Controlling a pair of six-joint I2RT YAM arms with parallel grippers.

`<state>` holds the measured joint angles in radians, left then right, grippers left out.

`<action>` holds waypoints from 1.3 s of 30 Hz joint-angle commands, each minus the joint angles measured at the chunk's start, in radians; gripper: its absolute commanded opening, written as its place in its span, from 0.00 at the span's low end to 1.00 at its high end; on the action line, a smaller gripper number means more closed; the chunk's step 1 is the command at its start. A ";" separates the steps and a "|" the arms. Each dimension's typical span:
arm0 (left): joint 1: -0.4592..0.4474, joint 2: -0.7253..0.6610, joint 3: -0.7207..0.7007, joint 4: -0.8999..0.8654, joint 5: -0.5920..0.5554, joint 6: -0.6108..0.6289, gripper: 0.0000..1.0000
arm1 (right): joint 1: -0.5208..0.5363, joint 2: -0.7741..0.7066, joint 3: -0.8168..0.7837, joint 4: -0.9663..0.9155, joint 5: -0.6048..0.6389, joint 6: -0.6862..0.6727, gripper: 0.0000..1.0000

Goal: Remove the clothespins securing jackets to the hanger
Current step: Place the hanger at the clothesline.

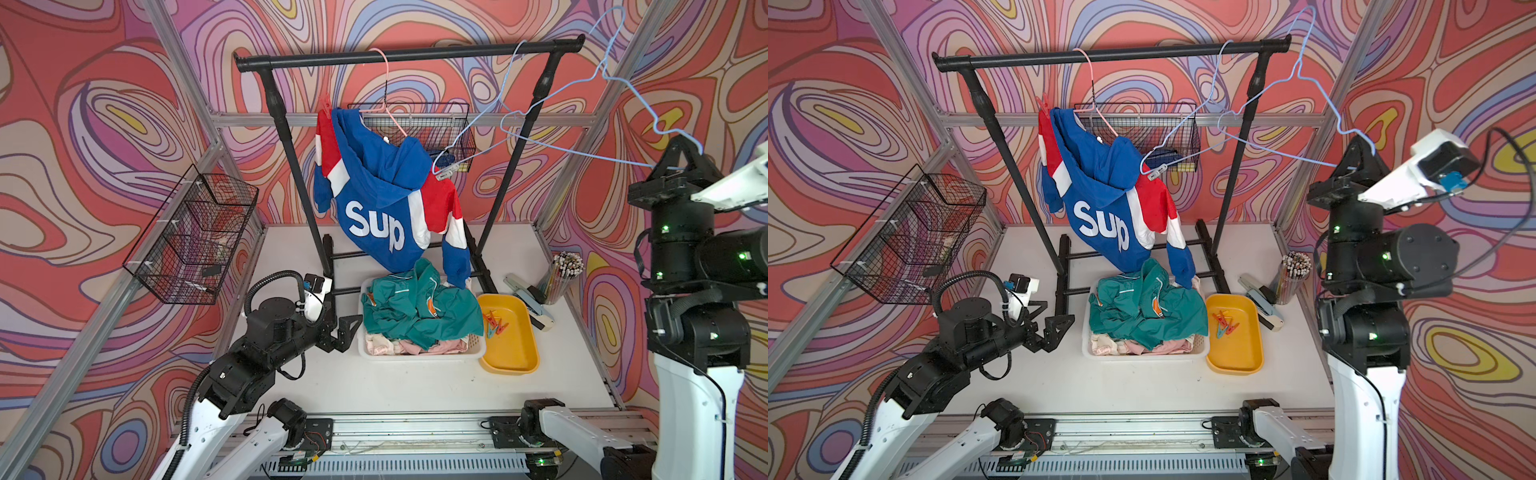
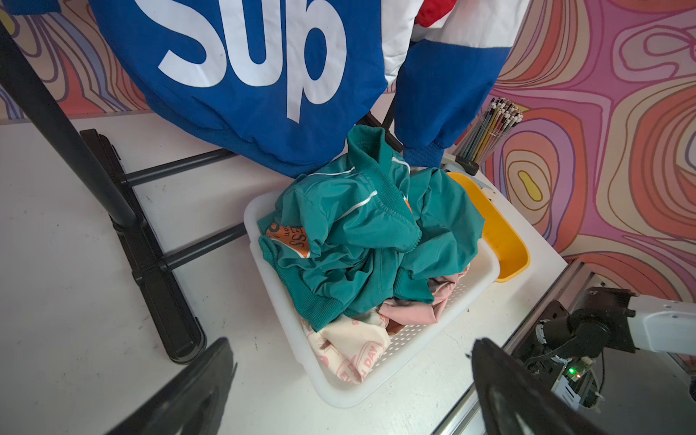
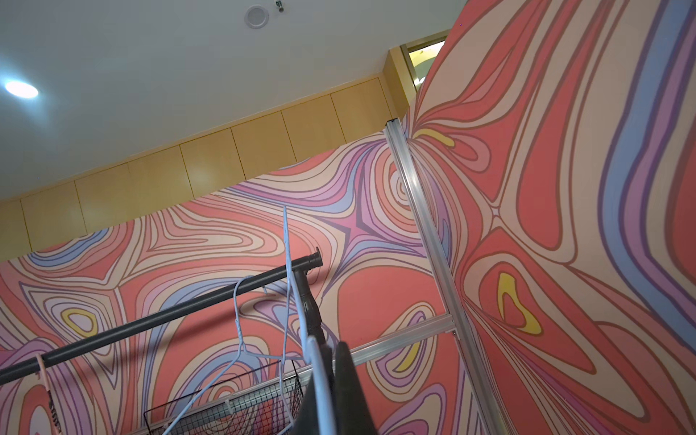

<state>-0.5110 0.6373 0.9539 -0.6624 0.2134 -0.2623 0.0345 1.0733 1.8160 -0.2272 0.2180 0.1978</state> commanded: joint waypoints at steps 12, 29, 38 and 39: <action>-0.002 0.000 -0.036 0.037 -0.012 0.000 1.00 | 0.005 0.093 0.030 0.054 -0.144 -0.011 0.00; -0.001 -0.006 -0.070 0.055 -0.012 -0.011 1.00 | 0.005 0.180 0.123 0.049 -0.153 -0.029 0.00; -0.002 -0.027 -0.084 0.040 -0.019 -0.017 1.00 | 0.005 0.209 0.099 0.054 -0.120 -0.041 0.00; -0.002 -0.027 -0.086 0.042 -0.019 -0.017 1.00 | 0.005 0.211 0.096 0.051 -0.120 -0.040 0.00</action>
<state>-0.5110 0.6224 0.8772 -0.6308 0.2062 -0.2668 0.0345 1.2884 1.9175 -0.1814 0.0818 0.1684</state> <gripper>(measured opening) 0.997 0.056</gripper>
